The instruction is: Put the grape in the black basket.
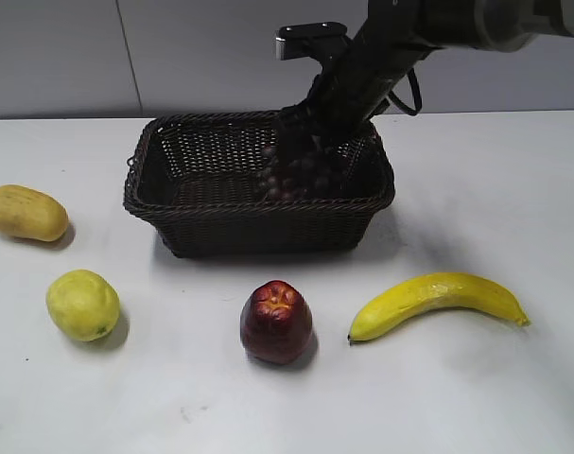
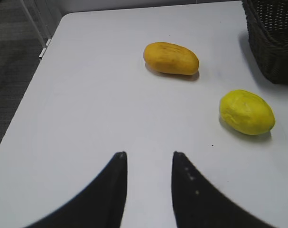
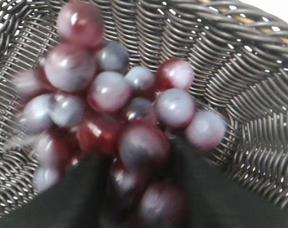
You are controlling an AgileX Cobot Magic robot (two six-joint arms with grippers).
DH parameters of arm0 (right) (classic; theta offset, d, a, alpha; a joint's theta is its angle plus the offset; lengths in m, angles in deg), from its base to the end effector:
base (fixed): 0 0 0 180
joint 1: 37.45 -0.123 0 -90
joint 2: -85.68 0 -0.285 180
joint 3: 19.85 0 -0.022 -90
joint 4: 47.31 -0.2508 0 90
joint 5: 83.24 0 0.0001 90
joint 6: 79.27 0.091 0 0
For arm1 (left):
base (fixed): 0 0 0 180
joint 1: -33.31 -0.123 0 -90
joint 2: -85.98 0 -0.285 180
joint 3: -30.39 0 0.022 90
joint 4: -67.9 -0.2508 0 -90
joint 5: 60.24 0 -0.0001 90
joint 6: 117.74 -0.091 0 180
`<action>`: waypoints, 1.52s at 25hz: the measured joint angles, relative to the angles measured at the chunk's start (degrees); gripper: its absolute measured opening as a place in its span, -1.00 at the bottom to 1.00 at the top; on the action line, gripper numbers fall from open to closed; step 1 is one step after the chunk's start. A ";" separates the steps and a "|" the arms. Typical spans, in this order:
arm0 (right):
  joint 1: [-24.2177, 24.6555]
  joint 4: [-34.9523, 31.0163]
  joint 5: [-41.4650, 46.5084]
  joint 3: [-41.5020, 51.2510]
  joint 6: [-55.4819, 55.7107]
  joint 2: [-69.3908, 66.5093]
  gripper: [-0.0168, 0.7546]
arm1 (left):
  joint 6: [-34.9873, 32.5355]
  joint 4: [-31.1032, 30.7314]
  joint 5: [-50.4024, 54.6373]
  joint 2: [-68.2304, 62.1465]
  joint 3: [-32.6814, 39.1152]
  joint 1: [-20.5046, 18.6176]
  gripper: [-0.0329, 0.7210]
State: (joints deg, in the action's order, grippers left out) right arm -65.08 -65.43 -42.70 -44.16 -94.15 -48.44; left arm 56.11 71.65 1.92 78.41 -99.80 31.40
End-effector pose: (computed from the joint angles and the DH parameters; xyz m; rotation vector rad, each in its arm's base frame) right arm 0.4236 0.2425 0.1869 -0.7201 2.5281 0.4299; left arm -0.0039 -0.0054 0.2695 0.0804 2.0830 0.0066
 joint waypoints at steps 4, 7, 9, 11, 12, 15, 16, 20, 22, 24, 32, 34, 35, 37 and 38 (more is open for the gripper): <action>0.00 2.22 7.05 -4.81 0.01 0.63 0.68 | 0.00 0.00 0.00 0.00 0.00 0.00 -0.29; 0.18 3.08 13.63 -9.74 0.30 3.02 0.69 | 0.00 0.00 0.00 0.00 0.00 0.00 -0.29; 0.63 3.64 17.10 -12.39 1.59 5.61 0.69 | 0.00 0.00 0.00 0.00 0.00 0.00 -0.29; 0.79 5.33 20.23 -13.56 3.41 9.22 0.68 | 0.00 0.00 0.00 0.00 0.00 0.00 -0.29; 0.85 6.68 21.57 -13.79 4.38 11.12 0.68 | 0.00 0.00 0.00 0.00 0.00 0.00 -0.29; 1.48 11.79 26.93 -13.97 7.36 16.22 0.66 | 0.00 0.00 0.00 0.00 0.00 0.00 -0.29; 1.90 13.08 27.69 -13.77 8.19 17.60 0.66 | 0.00 0.00 0.00 0.00 0.00 0.00 -0.29; 3.67 14.84 28.41 -8.89 9.53 24.30 0.61 | 0.00 0.00 0.00 0.00 0.00 0.00 -0.29; 4.28 15.37 28.41 -3.97 9.99 28.45 0.59 | 0.00 0.00 0.00 0.00 0.00 0.00 -0.29; 4.33 15.37 28.46 2.34 10.26 32.92 0.58 | 0.00 0.00 0.00 0.00 0.00 0.00 -0.29; 4.33 15.27 20.08 31.74 13.00 55.70 0.58 | 0.00 0.00 0.00 0.00 0.00 0.00 -0.29; 4.33 15.19 19.00 37.83 13.11 60.59 0.58 | 0.00 0.00 0.00 0.00 0.00 0.00 -0.29; 4.33 15.19 18.81 40.07 13.19 63.07 0.58 | 0.00 0.00 0.00 0.00 0.00 0.00 -0.29; 4.33 15.19 18.70 44.87 13.62 67.58 0.58 | 0.00 0.00 0.00 0.00 0.00 0.00 -0.29; 4.33 15.19 18.70 46.65 13.78 70.00 0.58 | 0.00 0.00 0.00 0.00 0.00 0.00 -0.29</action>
State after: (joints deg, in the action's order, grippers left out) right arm -60.75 -50.24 -24.00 2.49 -80.36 21.57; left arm 56.11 71.65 1.92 78.41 -99.80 31.40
